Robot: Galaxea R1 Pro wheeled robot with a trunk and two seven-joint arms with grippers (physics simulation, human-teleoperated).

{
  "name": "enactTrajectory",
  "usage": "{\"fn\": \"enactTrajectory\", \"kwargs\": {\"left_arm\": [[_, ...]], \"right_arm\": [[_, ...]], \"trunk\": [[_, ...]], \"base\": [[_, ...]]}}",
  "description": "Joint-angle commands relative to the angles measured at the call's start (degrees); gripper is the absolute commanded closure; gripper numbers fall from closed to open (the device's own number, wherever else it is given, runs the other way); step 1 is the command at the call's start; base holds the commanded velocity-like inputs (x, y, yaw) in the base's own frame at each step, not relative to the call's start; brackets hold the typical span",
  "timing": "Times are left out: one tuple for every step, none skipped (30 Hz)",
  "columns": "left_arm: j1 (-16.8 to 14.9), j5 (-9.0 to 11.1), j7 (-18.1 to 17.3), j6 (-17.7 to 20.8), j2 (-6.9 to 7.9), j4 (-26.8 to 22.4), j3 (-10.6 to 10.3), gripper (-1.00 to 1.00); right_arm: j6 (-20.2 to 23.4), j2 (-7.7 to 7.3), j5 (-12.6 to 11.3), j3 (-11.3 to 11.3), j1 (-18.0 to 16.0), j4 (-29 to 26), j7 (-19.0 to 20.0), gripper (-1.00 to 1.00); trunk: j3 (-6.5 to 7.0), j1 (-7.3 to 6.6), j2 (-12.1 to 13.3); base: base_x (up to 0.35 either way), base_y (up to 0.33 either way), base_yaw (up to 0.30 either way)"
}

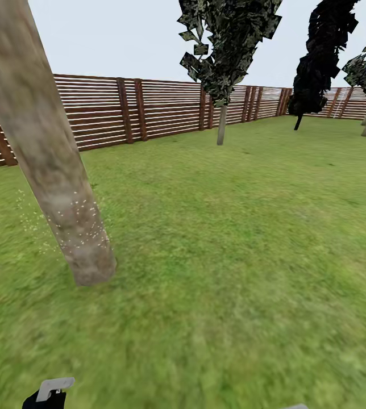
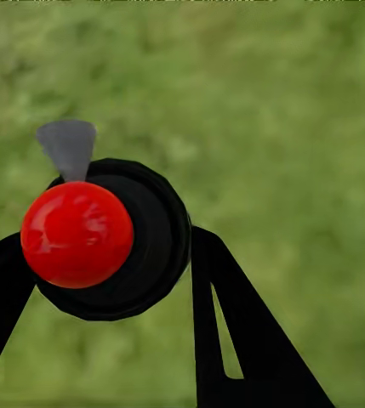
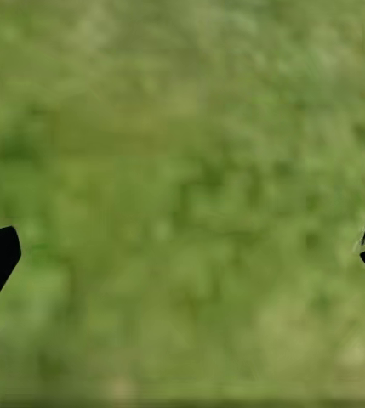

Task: In the garden, pick up the pesticide atomizer on the floor and spray pesticide onto both trees until each tree trunk is fully covered.

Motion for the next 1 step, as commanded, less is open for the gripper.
{"fn": "enactTrajectory", "kwargs": {"left_arm": [[0.02, -0.08, 0.00, 0.01, 0.28, -0.05, -0.02, 1.00]], "right_arm": [[0.00, 0.00, 0.00, 0.00, 0.00, 0.00, 0.00, -1.00]], "trunk": [[0.00, 0.00, 0.00]], "base": [[0.000, 0.000, 0.000]]}}
